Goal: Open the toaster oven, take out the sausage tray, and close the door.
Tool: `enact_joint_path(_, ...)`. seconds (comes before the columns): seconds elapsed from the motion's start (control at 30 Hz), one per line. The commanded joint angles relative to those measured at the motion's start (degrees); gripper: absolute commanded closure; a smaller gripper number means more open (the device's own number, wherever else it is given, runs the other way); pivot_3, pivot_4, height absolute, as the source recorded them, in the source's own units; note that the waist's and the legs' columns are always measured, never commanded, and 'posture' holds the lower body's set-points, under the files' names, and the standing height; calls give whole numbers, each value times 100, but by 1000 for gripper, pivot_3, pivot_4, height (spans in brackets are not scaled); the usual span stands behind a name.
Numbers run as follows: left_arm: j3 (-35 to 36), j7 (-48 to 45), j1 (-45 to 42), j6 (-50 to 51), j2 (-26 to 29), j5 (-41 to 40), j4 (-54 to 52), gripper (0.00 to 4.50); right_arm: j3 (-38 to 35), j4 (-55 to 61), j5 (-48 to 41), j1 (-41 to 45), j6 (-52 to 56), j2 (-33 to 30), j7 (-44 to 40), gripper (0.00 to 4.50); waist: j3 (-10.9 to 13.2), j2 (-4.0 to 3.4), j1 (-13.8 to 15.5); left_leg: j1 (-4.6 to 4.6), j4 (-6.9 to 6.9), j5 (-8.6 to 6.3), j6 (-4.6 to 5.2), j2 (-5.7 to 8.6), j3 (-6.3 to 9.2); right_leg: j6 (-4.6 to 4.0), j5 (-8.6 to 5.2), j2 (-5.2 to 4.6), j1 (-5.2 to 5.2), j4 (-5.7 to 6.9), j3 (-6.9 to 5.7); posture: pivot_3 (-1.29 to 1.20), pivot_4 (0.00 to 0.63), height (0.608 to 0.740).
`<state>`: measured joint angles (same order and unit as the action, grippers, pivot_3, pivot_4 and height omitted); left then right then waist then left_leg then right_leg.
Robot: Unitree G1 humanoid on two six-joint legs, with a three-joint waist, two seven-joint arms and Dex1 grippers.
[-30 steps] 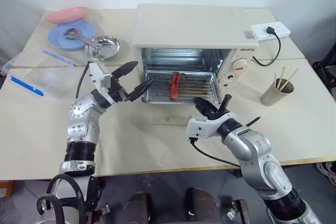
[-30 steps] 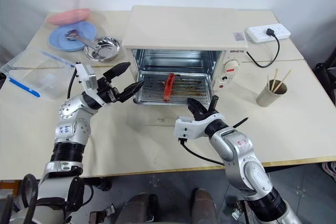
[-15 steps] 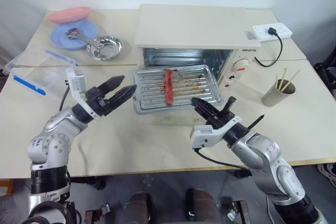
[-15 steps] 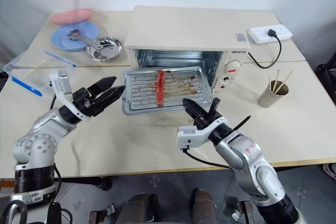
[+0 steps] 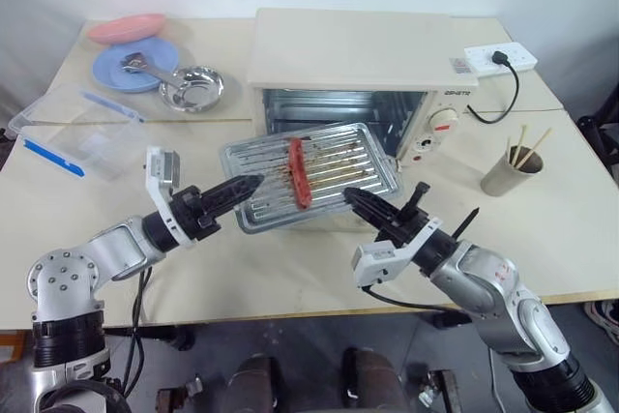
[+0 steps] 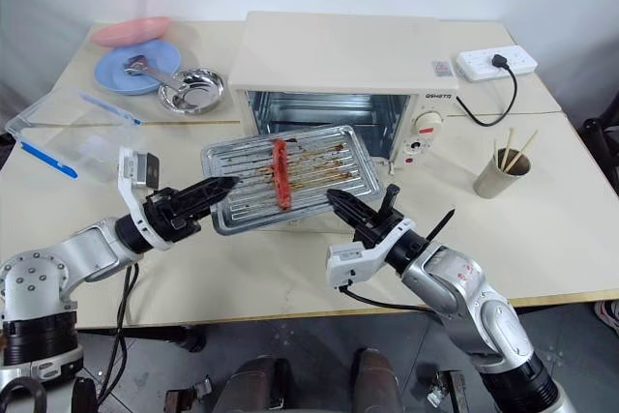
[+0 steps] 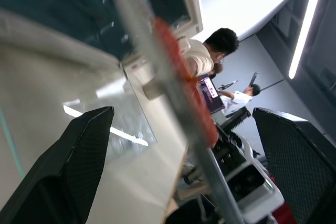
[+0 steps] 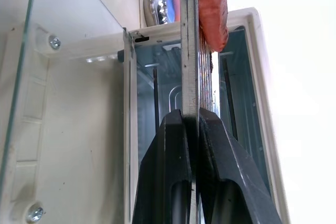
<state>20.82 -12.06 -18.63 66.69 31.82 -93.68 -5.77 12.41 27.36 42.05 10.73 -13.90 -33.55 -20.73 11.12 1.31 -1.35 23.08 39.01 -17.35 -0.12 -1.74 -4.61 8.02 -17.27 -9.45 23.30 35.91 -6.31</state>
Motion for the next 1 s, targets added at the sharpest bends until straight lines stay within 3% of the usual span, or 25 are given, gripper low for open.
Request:
enact_joint_path(0.03,-80,255,134,14,78,-676,-29,859,-255,159,-227,62,-191,-101,16,4500,0,0,-1,0,0,0,0,1,0,0,0,0,0,0,1,0,150,740)
enact_joint_path(0.43,-433,1108,579,-471,261,-1494,-291,4329,-327,253,-477,-45,-349,-86,-240,4500,0,0,5,-4,0,0,-1,2,-1,-1,0,0,-3,-1,5,0,150,740)
enact_joint_path(0.47,-437,1178,606,-547,264,-1509,-314,4464,-334,254,-430,-43,-292,-88,-294,4193,0,0,6,-4,0,0,-1,2,-1,-1,0,0,-3,-1,5,0,150,740)
enact_joint_path(0.87,-506,1730,812,-911,268,-1932,-397,4500,-357,283,-1164,141,-130,-118,-779,227,0,0,14,-5,0,0,-1,2,-2,-1,0,0,-5,-2,5,0,150,740)
enact_joint_path(0.9,-489,1779,869,-932,213,-1932,-460,4500,-351,333,-1427,111,-217,-220,-937,13,0,0,15,-5,0,0,-1,2,-2,-1,0,0,-5,-2,5,0,150,740)
enact_joint_path(1.0,-383,1806,1025,-953,48,-1932,-659,4500,-371,374,-2106,-3,-246,-527,-1435,13,0,0,26,-5,0,-1,0,2,-2,-2,0,0,-6,-4,5,0,150,740)
